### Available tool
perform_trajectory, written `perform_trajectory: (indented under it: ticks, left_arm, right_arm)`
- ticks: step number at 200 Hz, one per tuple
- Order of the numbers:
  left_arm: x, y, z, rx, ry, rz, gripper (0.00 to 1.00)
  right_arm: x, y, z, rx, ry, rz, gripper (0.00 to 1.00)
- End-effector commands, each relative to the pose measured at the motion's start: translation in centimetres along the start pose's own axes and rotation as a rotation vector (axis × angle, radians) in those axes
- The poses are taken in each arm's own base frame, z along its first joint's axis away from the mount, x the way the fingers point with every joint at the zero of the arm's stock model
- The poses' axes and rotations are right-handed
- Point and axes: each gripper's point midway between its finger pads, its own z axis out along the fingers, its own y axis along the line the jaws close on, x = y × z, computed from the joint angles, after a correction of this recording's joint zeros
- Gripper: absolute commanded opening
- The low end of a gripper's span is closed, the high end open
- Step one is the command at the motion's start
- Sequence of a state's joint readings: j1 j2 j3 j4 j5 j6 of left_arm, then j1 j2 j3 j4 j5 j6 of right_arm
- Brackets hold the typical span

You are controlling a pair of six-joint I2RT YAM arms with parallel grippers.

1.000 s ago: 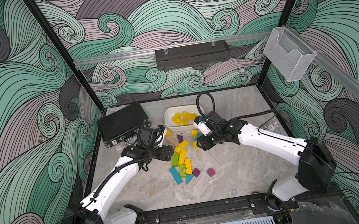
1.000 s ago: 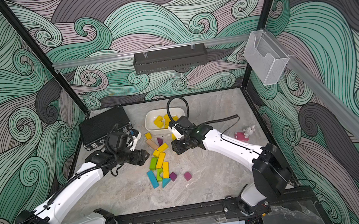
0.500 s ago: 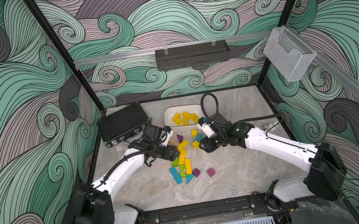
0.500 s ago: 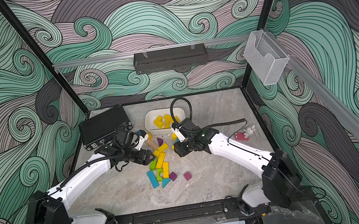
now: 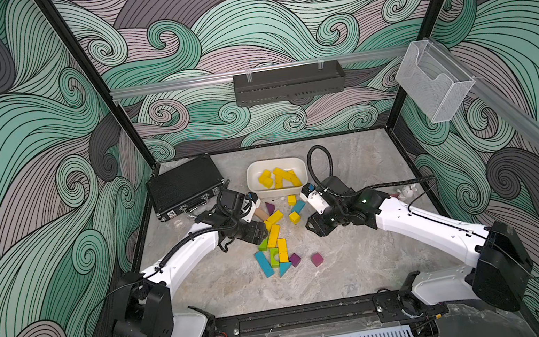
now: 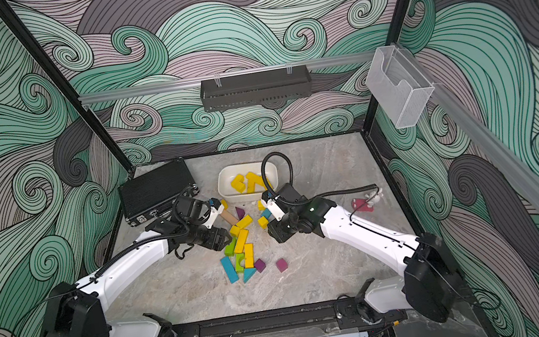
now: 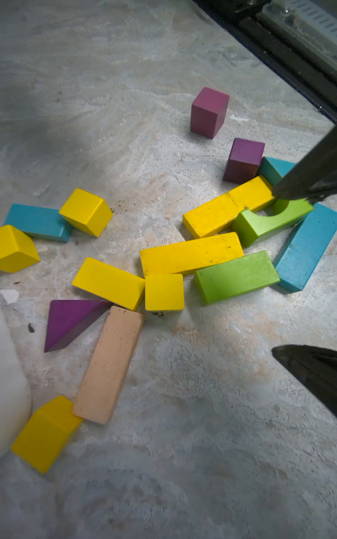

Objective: Pick out the yellow building blocks
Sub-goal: Pick up the building block from the center of the board.

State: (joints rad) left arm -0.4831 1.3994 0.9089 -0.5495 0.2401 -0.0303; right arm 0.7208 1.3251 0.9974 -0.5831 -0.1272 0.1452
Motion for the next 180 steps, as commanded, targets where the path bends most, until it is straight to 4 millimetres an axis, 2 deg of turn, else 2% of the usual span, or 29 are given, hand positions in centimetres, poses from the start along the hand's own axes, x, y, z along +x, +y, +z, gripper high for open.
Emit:
perform_trajectory:
  ticks: [1, 25, 41, 62, 100, 121, 180]
  left_arm:
    - [-0.4, -0.1, 0.8, -0.007, 0.057, -0.021, 0.73]
    - [-0.8, -0.4, 1.2, -0.014, 0.125, -0.061, 0.68]
    - [-1.4, -0.9, 1.6, -0.024, 0.157, -0.065, 0.66]
    - [-2.1, -1.7, 2.2, -0.047, 0.182, -0.047, 0.66]
    - [-3.5, -2.6, 2.4, -0.067, 0.178, -0.004, 0.65]
    - [-4.2, -3.0, 2.7, -0.071, 0.178, 0.015, 0.62]
    - [-6.1, -5.8, 6.0, -0.032, 0.200, 0.068, 0.59]
  right_arm:
    - [0.6, -0.5, -0.7, 0.032, -0.010, -0.036, 0.51]
    - [1.5, -2.1, -1.0, 0.113, -0.018, -0.043, 0.50]
    - [2.1, -3.8, -1.4, 0.168, -0.033, 0.011, 0.49]
    - [2.7, -4.9, -1.8, 0.155, -0.071, 0.090, 0.49]
    - [3.6, -5.3, -2.1, 0.143, -0.110, 0.097, 0.50]
    - [3.6, -5.4, -2.0, 0.144, -0.115, 0.090, 0.50]
    - [2.4, -5.8, -2.9, 0.164, -0.195, 0.100, 0.50]
